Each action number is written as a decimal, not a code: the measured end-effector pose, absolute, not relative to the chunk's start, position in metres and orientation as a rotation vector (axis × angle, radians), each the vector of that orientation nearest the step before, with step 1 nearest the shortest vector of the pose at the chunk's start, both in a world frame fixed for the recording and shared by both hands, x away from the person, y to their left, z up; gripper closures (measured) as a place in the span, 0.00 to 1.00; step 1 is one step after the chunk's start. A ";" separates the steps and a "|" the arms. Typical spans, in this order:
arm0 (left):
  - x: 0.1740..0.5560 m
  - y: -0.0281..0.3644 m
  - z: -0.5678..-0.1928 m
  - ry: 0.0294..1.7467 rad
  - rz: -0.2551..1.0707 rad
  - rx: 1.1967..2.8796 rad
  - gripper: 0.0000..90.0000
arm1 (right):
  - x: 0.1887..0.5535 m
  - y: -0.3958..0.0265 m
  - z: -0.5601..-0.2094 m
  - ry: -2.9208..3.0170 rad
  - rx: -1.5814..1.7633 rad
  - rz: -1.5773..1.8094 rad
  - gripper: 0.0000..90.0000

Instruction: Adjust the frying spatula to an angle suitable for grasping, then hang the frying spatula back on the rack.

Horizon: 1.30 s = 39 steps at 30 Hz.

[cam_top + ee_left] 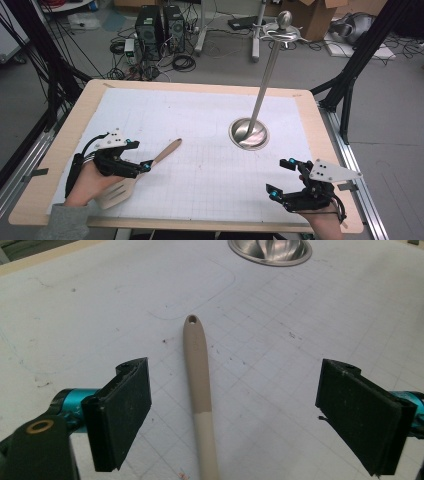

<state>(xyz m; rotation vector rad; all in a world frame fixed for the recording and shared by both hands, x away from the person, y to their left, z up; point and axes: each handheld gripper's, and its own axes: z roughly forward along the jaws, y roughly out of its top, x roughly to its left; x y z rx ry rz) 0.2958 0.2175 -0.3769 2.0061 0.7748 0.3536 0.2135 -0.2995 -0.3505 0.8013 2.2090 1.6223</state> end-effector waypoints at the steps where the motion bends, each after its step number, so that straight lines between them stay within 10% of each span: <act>1: 0.296 0.218 -0.377 0.774 0.352 2.005 0.16 | 0.214 -0.299 -0.351 2.209 0.800 1.623 0.12; 39: 0.301 0.220 -0.412 0.809 0.325 2.076 0.20 | 0.219 -0.292 -0.354 2.256 0.775 1.613 0.12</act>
